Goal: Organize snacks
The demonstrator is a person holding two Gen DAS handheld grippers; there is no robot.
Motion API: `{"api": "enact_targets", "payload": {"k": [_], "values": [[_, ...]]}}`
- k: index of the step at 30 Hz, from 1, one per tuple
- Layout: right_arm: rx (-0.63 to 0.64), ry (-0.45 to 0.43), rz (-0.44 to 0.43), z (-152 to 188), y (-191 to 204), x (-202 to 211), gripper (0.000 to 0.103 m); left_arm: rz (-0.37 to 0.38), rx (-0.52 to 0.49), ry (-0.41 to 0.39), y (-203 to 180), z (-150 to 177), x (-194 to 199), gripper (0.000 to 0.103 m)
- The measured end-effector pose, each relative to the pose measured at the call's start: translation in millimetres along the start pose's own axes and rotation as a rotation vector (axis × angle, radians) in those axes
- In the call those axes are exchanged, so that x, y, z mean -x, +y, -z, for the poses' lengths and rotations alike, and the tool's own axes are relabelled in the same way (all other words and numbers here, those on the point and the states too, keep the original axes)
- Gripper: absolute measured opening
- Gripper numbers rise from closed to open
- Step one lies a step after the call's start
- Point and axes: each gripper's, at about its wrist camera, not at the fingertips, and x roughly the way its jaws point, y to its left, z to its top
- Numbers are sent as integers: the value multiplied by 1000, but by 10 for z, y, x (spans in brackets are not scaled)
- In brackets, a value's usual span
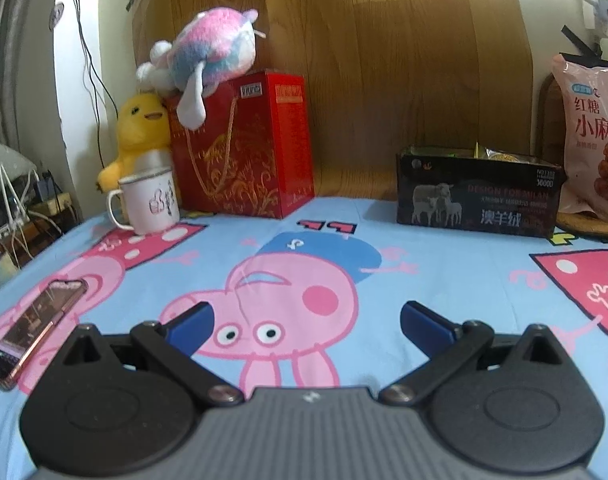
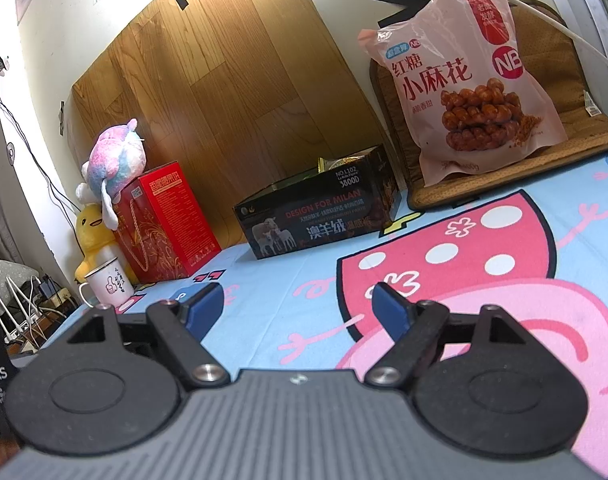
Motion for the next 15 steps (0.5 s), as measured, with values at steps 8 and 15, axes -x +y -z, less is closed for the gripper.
{"api": "enact_targets", "payload": {"k": [8,15], "values": [[0,0,0,0,-1,-3,83,24,24,48,44,-7,-62,103],[-1,0,0,0,-2,-3,84,30,40,73,73,-14,-98,103]]}}
